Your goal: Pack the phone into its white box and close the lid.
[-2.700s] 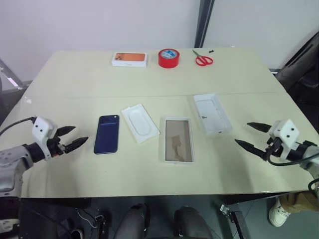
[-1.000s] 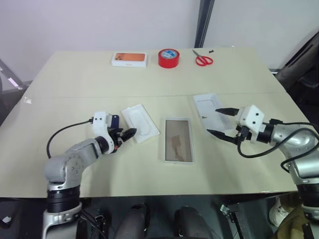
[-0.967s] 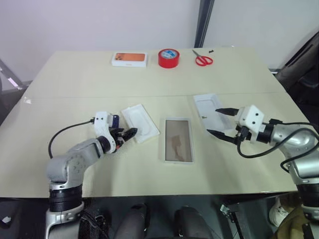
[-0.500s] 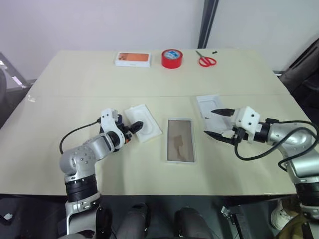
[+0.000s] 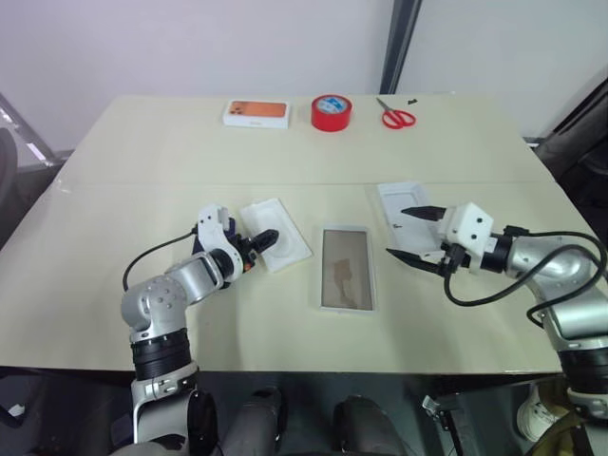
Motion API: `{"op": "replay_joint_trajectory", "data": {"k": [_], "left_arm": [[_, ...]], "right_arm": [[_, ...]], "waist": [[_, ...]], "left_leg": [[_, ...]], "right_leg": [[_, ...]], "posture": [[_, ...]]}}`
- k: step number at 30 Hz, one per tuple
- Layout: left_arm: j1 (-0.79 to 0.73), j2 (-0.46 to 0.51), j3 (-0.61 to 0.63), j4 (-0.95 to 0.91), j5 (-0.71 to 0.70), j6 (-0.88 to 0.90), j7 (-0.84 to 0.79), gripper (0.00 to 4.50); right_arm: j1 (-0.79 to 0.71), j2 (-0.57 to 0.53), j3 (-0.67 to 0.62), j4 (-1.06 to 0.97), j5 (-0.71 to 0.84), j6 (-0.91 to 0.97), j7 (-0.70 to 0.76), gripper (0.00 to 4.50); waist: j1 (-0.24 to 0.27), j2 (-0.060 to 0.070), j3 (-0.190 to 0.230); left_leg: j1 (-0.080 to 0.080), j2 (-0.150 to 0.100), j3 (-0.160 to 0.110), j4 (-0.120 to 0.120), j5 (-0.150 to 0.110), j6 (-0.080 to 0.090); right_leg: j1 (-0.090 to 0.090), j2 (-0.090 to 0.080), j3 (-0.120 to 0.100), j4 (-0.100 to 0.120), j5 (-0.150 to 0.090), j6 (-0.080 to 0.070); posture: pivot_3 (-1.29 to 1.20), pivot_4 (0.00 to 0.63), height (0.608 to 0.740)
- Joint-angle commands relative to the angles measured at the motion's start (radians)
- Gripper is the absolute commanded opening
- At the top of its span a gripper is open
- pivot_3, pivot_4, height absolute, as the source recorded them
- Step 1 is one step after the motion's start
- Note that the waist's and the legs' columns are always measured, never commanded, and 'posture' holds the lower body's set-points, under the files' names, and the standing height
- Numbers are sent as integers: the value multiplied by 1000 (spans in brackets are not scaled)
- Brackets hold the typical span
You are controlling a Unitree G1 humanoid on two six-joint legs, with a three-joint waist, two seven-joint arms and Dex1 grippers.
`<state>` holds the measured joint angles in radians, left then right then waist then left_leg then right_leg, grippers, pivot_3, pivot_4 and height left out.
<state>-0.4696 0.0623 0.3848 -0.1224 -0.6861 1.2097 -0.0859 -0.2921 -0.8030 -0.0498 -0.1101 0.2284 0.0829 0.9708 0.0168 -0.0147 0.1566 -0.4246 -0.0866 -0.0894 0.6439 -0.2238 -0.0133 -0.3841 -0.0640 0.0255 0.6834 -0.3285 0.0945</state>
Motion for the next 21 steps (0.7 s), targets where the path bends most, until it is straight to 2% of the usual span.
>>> {"op": "replay_joint_trajectory", "data": {"k": [1,6,7,9,13,21], "left_arm": [[5,-13,-21,33,-13,2,-11,3800],[9,-25,-18,44,-13,-3,-4,3800],[8,-31,-8,50,-16,-2,3,3308],[9,-32,-4,56,-15,-6,7,2637],[13,-19,-11,55,-9,-7,6,670],[12,-5,-14,66,-8,-10,4,670]], "right_arm": [[-14,3,-10,-31,2,-7,-9,3868],[-16,5,-9,-31,1,-7,-11,3868],[-17,6,-9,-30,0,-7,-11,3941],[-17,7,-9,-29,-2,-7,-11,3941],[-17,7,-11,-28,-2,-6,-12,3941],[-19,8,-10,-31,-3,-3,-19,3941]], "waist": [[0,0,0],[0,0,0],[0,0,0],[0,0,0],[-2,0,0],[-4,0,0]], "left_leg": [[0,0,0,0,0,0],[0,0,0,0,0,0],[0,0,0,0,0,0],[0,0,0,0,0,0],[0,0,0,0,0,0],[0,0,0,0,0,0]], "right_leg": [[0,0,0,0,0,0],[0,0,0,0,0,0],[0,0,0,0,0,0],[0,0,0,0,0,0],[0,0,0,0,0,0],[0,0,0,0,0,0]], "posture": [[0,150,734],[0,150,734],[0,150,734],[0,150,734],[0,150,734],[0,150,734]]}}
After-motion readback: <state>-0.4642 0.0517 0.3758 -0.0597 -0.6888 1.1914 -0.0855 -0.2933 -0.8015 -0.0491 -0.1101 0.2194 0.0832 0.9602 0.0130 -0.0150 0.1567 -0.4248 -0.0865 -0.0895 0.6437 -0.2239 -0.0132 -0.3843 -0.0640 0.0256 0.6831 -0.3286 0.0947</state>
